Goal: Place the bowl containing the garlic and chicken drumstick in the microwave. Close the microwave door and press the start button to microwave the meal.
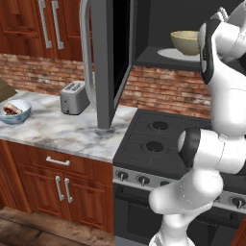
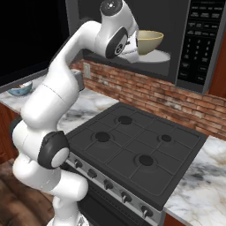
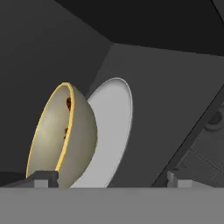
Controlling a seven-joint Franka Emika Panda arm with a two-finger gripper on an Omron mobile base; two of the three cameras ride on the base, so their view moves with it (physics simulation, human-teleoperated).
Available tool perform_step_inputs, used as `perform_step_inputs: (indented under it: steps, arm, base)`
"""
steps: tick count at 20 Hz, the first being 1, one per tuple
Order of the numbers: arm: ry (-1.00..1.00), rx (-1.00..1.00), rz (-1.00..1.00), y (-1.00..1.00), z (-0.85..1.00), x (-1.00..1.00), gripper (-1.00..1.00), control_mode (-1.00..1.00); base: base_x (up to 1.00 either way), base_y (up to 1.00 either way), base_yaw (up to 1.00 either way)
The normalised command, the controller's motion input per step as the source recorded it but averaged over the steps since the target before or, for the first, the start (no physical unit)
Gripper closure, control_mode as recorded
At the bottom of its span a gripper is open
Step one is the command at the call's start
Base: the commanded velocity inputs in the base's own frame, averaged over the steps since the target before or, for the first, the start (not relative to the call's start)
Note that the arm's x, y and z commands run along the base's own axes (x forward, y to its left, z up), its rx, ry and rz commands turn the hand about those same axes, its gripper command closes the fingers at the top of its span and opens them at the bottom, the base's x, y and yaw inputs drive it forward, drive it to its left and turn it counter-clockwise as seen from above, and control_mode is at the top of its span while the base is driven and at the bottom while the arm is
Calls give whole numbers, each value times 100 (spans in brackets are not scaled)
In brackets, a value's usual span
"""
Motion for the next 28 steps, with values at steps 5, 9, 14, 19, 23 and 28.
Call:
perform_step_inputs:
  steps: [5, 9, 14, 19, 23, 28]
  arm:
    - [0, -27, 5, 55, 0, -100, -100, -100]
    - [0, -35, 17, 40, 26, -100, -100, -100]
    - [1, -47, 30, 8, 27, -100, -100, -100]
    - [8, -57, 32, 23, 19, -100, -100, -100]
    - [20, -63, 25, 52, 9, -100, -100, -100]
    - [29, -69, 19, 64, 6, -97, -100, -100]
  base:
    - [0, 0, 0]
    - [0, 0, 0]
    - [0, 0, 0]
    - [0, 0, 0]
    - [0, 0, 0]
    - [0, 0, 0]
